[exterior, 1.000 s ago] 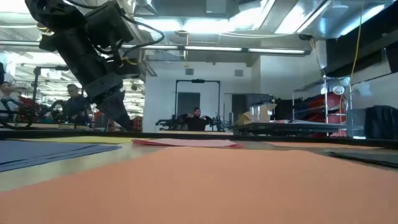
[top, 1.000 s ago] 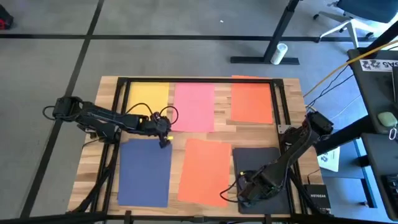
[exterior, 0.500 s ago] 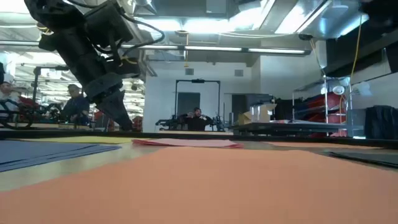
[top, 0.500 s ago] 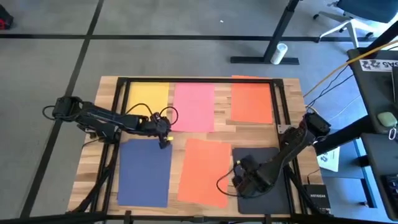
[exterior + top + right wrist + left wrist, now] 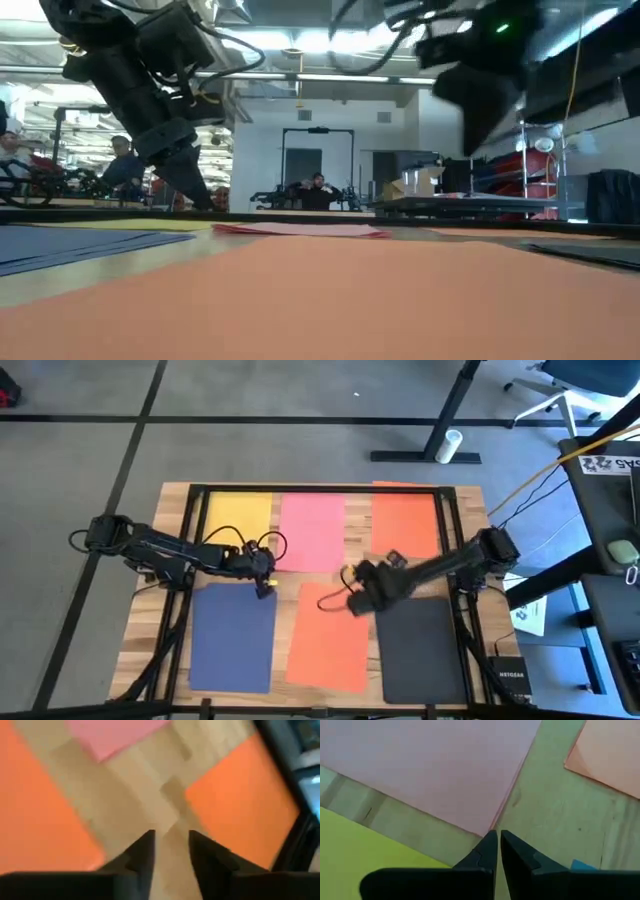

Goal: Organize paper
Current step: Stack the orange paper on top of the stacked orange papers

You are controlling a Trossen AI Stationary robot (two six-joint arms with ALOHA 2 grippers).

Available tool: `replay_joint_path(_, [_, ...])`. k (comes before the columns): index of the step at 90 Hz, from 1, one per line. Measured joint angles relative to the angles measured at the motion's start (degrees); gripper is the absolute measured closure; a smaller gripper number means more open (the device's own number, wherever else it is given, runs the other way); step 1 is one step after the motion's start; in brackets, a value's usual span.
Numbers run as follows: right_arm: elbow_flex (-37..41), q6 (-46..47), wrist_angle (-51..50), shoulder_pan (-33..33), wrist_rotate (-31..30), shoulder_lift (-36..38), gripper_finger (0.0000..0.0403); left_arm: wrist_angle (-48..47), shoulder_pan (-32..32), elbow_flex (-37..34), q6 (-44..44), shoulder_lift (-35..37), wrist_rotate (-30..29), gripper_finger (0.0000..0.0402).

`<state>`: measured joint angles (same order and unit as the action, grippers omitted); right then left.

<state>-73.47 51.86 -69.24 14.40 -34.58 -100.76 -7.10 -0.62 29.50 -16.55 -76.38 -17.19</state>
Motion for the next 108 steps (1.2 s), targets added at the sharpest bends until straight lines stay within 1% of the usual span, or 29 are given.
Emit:
replay_joint_path(14, [0.02, -6.01, 2.15, -6.14, -0.50, -2.73, 0.0197, -0.11, 0.00, 0.00, 0.08, 0.00, 0.00, 0.0393])
replay_joint_path(26, [0.03, -9.20, 3.67, -10.02, 1.12, -7.05, 0.0172, -0.36, 0.00, 0.00, 0.50, 0.00, 0.00, 0.0393])
replay_joint_path(41, [0.09, -12.79, 5.11, -13.50, 2.31, -11.68, 0.0169, -1.07, -0.11, 0.00, 0.28, 0.00, 0.00, 0.0393])
replay_joint_path(67, [-0.11, -13.68, 7.69, -17.84, 4.99, -16.87, 0.0169, -2.95, -0.58, 0.00, -2.17, 0.01, 0.02, 0.0393])
replay_joint_path(81, [-0.15, -16.23, 8.87, -17.71, 4.26, -18.43, 0.0169, -2.99, -0.57, 0.00, -2.92, 0.01, 0.02, 0.0393])
replay_joint_path(99, [-0.11, -15.06, 8.49, -16.62, 4.38, -18.67, 0.0169, -3.03, -0.57, 0.00, -4.35, 0.00, 0.02, 0.0393])
replay_joint_path(108, [-0.11, -15.15, 8.12, -16.70, 6.04, -18.72, 0.0169, -3.03, -0.57, 0.00, -4.73, 0.00, 0.02, 0.0393])
